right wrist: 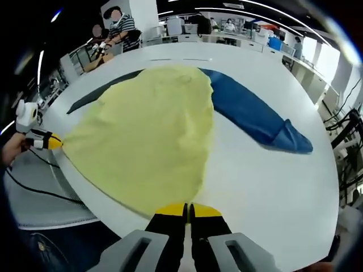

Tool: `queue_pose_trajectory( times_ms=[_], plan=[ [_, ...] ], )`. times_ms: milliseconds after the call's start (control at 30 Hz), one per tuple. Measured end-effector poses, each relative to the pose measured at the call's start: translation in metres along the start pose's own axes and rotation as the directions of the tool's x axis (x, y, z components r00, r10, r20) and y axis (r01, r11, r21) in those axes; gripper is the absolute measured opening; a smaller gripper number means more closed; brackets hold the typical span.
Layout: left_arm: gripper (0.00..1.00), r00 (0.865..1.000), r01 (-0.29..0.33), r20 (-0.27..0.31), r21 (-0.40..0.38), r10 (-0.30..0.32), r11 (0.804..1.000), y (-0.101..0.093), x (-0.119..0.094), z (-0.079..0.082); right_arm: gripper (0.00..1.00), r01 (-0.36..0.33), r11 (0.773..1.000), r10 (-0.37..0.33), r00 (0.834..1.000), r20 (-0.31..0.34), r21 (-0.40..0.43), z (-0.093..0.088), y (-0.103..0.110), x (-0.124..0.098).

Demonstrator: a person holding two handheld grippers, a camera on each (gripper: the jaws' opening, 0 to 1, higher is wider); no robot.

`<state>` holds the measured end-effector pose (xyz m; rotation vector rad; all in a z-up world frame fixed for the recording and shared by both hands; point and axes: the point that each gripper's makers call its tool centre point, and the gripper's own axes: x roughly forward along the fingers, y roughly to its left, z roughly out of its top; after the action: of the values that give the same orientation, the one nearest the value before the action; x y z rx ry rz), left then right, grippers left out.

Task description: Fold the garment on the visible template until the final outline fits inside the template.

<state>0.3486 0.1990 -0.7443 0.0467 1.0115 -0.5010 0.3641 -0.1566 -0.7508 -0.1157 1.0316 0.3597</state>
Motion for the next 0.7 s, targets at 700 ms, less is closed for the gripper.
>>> queue_pose_trajectory(
  times_ms=[700],
  plan=[
    [0.04, 0.998, 0.001, -0.061, 0.090, 0.004, 0.996, 0.000, 0.002, -0.013, 0.00, -0.023, 0.998, 0.024, 1.000, -0.019, 0.060, -0.010, 0.004, -0.001]
  ],
)
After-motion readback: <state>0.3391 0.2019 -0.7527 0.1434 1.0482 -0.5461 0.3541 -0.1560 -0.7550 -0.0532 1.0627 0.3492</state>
